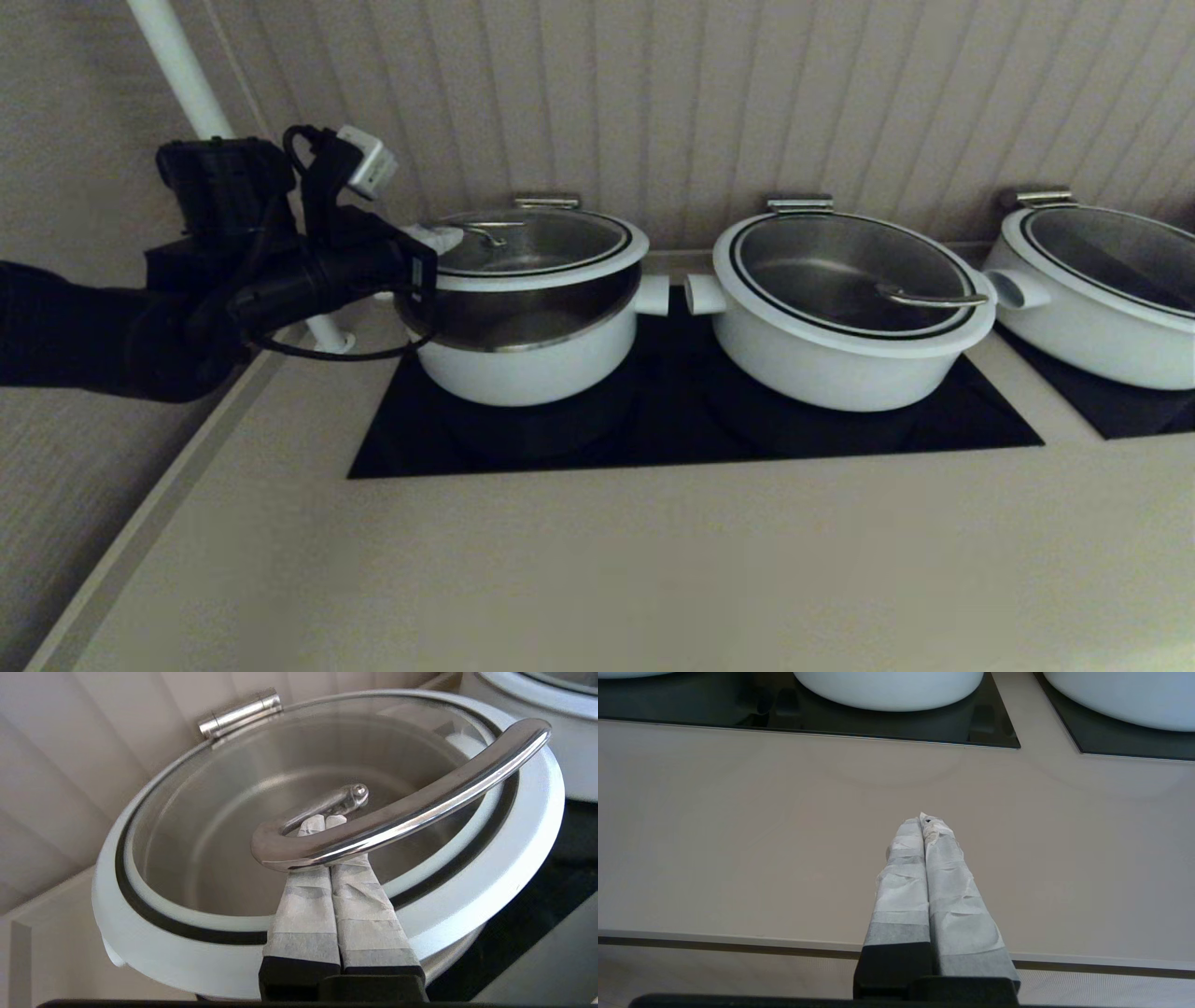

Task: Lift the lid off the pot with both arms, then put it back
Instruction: Open the food pot lid a small opening with the left arm

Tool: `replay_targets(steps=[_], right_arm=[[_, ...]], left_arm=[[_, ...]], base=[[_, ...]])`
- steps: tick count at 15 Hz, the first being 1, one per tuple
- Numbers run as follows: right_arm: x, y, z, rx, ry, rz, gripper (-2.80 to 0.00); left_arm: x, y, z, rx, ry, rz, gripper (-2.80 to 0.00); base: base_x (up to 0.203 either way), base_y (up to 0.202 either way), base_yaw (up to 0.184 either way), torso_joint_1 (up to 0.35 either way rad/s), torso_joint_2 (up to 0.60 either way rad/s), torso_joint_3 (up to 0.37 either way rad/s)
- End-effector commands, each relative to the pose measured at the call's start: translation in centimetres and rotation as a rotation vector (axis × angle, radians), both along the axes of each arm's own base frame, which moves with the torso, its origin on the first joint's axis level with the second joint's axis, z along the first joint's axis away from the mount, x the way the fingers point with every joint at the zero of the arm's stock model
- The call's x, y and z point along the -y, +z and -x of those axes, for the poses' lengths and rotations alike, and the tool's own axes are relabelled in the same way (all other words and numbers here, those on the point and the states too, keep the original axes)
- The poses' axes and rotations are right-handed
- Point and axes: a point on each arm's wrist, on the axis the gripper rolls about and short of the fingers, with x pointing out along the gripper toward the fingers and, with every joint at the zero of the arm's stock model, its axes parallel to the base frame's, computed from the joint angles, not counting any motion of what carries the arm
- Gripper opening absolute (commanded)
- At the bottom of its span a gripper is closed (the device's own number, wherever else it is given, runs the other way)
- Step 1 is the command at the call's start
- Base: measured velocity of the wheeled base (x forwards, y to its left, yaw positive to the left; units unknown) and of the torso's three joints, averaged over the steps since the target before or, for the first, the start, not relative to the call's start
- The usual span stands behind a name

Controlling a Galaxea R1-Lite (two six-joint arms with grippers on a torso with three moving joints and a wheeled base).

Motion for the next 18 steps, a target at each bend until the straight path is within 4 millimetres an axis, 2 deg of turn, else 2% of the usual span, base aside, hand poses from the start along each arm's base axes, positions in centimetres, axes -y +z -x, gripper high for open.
replay_targets(steps=[1, 6, 12, 18], right_arm=[[0.0, 0.0, 0.0, -0.002, 0.001, 0.001, -2.80], [0.0, 0.0, 0.0, -0.002, 0.001, 0.001, -2.80], [0.0, 0.0, 0.0, -0.002, 0.001, 0.001, -2.80], [0.0, 0.0, 0.0, 0.000, 0.001, 0.007, -2.80]], left_arm=[[0.0, 0.4, -0.1, 0.016, -0.003, 0.002, -2.80], [0.7, 1.4, -0.4, 0.051, -0.020, 0.010, -2.80], [1.6, 1.5, -0.2, 0.056, -0.044, 0.011, -2.80], [1.6, 1.8, -0.3, 0.066, -0.044, 0.018, -2.80]], base=[[0.000, 0.000, 0.000, 0.000, 0.00, 0.000], [0.000, 0.000, 0.000, 0.000, 0.00, 0.000], [0.000, 0.000, 0.000, 0.000, 0.00, 0.000], [0.000, 0.000, 0.000, 0.000, 0.00, 0.000]])
